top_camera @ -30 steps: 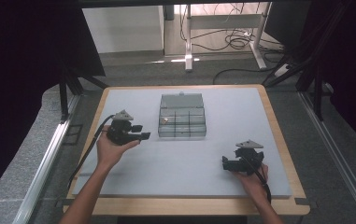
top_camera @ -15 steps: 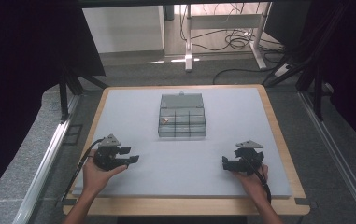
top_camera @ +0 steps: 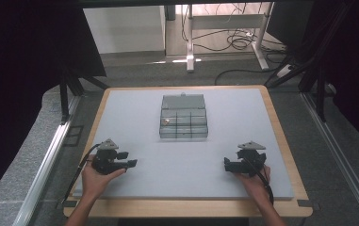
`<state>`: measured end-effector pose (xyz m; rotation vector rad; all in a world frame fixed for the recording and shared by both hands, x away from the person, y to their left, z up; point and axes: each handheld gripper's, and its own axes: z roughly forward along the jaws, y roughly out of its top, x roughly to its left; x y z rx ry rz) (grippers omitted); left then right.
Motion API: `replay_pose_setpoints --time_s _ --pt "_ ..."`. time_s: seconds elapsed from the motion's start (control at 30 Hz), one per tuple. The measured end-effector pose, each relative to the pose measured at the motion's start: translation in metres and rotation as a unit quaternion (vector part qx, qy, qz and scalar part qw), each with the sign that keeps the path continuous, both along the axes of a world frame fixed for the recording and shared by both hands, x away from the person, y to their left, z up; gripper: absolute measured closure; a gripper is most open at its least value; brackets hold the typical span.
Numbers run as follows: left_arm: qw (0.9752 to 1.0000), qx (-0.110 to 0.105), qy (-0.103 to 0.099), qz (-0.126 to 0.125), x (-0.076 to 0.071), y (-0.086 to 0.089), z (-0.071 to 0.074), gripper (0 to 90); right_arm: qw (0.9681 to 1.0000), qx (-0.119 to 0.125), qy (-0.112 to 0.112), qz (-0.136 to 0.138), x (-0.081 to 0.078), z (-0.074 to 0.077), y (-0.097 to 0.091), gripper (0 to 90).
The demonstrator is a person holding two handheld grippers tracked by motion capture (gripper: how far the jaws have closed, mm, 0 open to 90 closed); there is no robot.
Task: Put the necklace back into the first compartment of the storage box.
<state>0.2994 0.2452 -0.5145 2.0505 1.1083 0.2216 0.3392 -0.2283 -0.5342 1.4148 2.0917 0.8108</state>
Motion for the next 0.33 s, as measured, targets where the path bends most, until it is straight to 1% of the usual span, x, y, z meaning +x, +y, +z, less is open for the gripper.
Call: replay_pose_setpoints --time_s 0.13,0.33 --pt "0.9999 0.011 0.0 -0.002 -0.0016 -0.0003 -0.001 44.0 1.0 0.0 0.0 0.0 0.0 0.0 0.0 0.5" --pt "0.9999 0.01 -0.001 -0.005 -0.0025 -0.0004 -0.0009 43.8 1.0 0.0 0.0 0.0 -0.0001 0.0 0.0 0.5"
